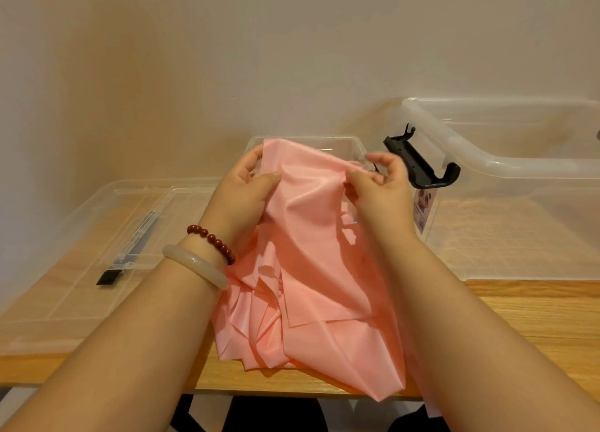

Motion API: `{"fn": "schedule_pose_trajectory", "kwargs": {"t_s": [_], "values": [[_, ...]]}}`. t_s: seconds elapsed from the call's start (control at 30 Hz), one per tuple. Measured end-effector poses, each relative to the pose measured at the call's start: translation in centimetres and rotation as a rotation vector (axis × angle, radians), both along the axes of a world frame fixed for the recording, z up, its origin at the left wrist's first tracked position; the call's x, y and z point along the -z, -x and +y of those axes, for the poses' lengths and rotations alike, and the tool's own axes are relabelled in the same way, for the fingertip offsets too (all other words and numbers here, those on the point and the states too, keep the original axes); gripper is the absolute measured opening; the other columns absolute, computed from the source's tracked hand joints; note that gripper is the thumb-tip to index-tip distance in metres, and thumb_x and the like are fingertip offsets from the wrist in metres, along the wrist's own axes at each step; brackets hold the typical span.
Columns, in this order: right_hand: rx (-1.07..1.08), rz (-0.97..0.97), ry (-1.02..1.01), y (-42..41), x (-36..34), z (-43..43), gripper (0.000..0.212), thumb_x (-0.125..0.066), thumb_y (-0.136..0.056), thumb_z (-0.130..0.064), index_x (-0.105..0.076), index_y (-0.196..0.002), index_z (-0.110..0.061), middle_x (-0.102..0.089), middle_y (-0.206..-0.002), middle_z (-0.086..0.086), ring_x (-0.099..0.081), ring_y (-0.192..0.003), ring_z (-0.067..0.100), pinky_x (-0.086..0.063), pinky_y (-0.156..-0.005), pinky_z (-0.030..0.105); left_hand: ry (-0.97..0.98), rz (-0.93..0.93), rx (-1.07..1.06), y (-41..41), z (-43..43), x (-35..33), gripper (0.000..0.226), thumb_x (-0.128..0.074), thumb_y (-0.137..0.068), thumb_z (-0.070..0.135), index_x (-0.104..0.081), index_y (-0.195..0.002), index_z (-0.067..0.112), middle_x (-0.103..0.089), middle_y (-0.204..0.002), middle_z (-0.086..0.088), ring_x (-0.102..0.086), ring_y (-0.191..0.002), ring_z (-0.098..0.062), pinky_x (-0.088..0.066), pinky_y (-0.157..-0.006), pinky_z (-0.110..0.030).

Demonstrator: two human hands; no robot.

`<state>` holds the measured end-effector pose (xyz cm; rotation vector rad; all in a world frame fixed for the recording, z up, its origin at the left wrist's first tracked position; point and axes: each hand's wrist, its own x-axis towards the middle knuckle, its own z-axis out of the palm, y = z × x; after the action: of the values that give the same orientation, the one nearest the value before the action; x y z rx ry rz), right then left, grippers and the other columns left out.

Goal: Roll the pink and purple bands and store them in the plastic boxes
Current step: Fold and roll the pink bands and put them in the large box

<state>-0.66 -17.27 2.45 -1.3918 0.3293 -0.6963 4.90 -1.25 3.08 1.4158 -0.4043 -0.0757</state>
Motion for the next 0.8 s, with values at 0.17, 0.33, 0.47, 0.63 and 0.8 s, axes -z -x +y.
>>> {"fn": "schedule_pose_trajectory", "kwargs": {"t_s": [0.17,0.33,0.47,0.63,0.8], "values": [[0.171,-0.004,0.299,-2.4,-2.4,-0.7,0.016,-0.062,-0.091,-0.013,-0.060,-0.092,-0.029,-0.065,-0.086,-0.005,-0.062,-0.073,0.009,-0.050,-0.065,0.022,-0.204,-0.223,-0.239,-2.6,-0.8,-1.2,0.031,-0.053,-0.096,0.012,-0.059,-0.124,0.021,-0.068,-0.112,0.007,-0.065,-0.099,-0.010,-0.053,-0.092,-0.032],[0.002,0.207,0.497,-5.0,-3.7,-1.6,0.026,-0.057,-0.097,-0.011,-0.063,-0.120,-0.020,-0.061,-0.099,-0.010,-0.064,-0.082,0.005,-0.053,-0.065,0.012,-0.490,-0.268,-0.306,-4.5,-1.8,-2.7,0.040,-0.048,-0.100,0.025,-0.049,-0.139,0.017,-0.064,-0.115,0.008,-0.058,-0.109,-0.013,-0.045,-0.094,-0.021],[0.044,0.306,0.676,-5.1,-3.2,-1.9,0.025,-0.054,-0.094,-0.004,-0.070,-0.112,-0.013,-0.061,-0.125,0.007,-0.061,-0.110,0.024,-0.050,-0.091,0.030,-0.579,-0.308,-0.351,-4.9,-1.2,-2.4,0.040,-0.045,-0.101,0.024,-0.049,-0.140,0.016,-0.054,-0.139,0.000,-0.050,-0.127,-0.014,-0.034,-0.101,-0.020],[0.186,0.166,0.803,-2.7,-1.3,-1.1,0.024,-0.054,-0.093,-0.005,-0.069,-0.111,-0.008,-0.046,-0.131,0.003,-0.053,-0.116,0.021,-0.037,-0.090,0.019,-0.486,-0.495,-0.472,-2.0,-0.6,-0.2,0.026,-0.052,-0.096,0.015,-0.066,-0.118,0.016,-0.062,-0.111,0.005,-0.056,-0.094,-0.002,-0.043,-0.084,-0.008],[0.303,0.230,0.766,0.4,1.9,-0.5,0.019,-0.062,-0.093,-0.028,-0.061,-0.101,-0.011,-0.055,-0.103,0.001,-0.050,-0.090,0.015,-0.033,-0.072,0.024,-0.609,-0.410,-0.290,0.7,-1.2,2.0,0.014,-0.058,-0.093,0.028,-0.069,-0.098,0.022,-0.066,-0.084,0.009,-0.062,-0.077,-0.003,-0.053,-0.075,-0.022]]}}
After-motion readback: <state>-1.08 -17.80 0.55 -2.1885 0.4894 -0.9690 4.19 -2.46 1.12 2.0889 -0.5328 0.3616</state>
